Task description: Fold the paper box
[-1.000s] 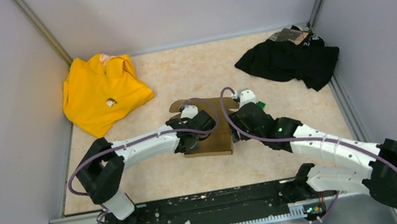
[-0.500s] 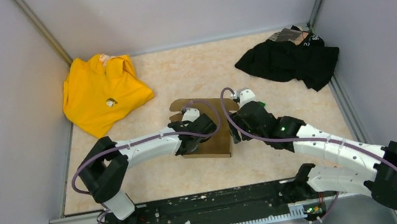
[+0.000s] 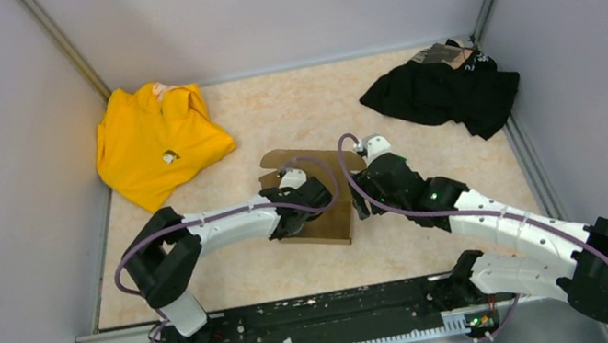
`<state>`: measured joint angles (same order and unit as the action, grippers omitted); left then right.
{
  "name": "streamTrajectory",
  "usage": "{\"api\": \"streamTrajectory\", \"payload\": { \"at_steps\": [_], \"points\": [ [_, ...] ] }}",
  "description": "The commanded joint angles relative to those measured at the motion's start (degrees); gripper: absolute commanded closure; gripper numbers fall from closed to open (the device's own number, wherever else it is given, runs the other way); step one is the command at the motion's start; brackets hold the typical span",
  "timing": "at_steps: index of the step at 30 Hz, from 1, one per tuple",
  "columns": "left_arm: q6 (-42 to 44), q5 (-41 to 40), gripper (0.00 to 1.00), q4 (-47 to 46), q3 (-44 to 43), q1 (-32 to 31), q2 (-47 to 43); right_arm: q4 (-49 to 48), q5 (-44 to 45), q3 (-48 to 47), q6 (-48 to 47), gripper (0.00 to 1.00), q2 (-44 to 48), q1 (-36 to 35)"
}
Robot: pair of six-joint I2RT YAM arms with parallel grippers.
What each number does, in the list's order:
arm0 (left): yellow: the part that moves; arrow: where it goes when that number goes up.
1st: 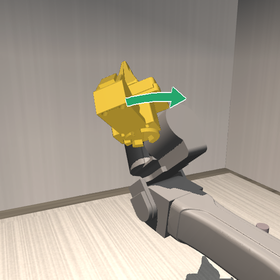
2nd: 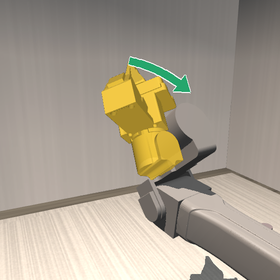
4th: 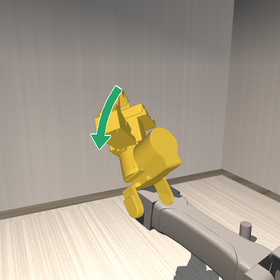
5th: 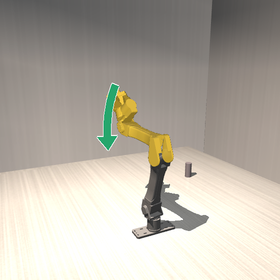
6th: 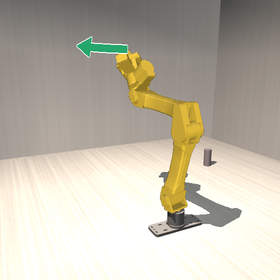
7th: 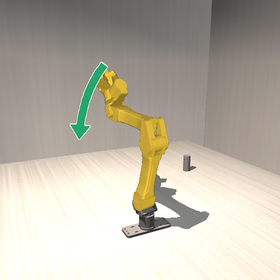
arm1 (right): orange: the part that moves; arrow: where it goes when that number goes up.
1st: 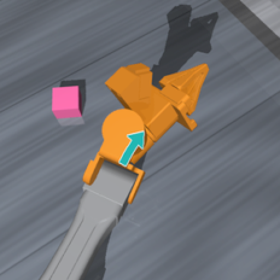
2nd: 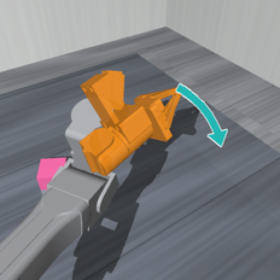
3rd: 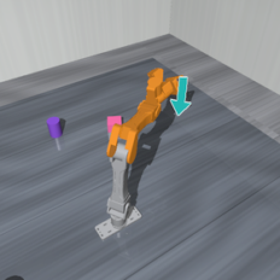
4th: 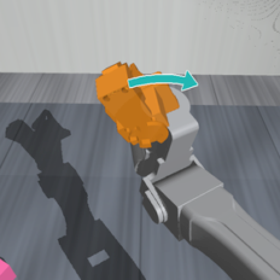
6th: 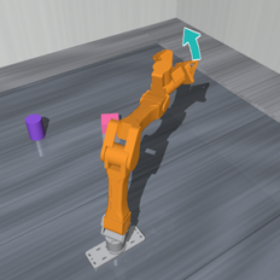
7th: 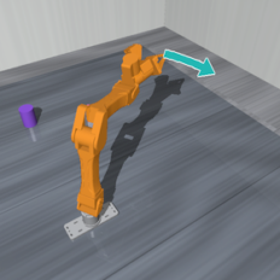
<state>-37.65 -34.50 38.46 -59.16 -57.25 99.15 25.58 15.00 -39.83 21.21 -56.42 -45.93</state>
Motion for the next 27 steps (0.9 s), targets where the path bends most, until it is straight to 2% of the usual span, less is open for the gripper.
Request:
{"api": "streamTrajectory", "payload": {
  "at_steps": [1,4,8,16,27],
  "points": [
    [0.0,-1.1,0.67,0.6,-1.3,-0.3,0.7,-0.9,-1.3,-1.4,-1.9,0.30,0.8,0.9],
    [0.2,-1.6,0.58,-0.1,-0.9,-0.3,-1.0,-0.8,-2.1,-1.4,-2.4,0.30,0.7,1.0],
    [-0.1,-2.0,0.52,-0.4,-0.7,-0.3,-1.9,-0.5,-2.9,-1.4,-3.0,0.30,0.8,1.2],
    [-1.5,-3.6,0.58,-1.0,-0.9,-0.3,-3.8,-0.2,-4.1,-1.2,-4.0,0.30,1.1,1.3],
    [-2.2,-4.7,0.61,-0.6,-2.7,-0.3,-0.4,0.1,-5.1,-0.7,-4.4,0.30,2.2,1.4]
  ]
}}
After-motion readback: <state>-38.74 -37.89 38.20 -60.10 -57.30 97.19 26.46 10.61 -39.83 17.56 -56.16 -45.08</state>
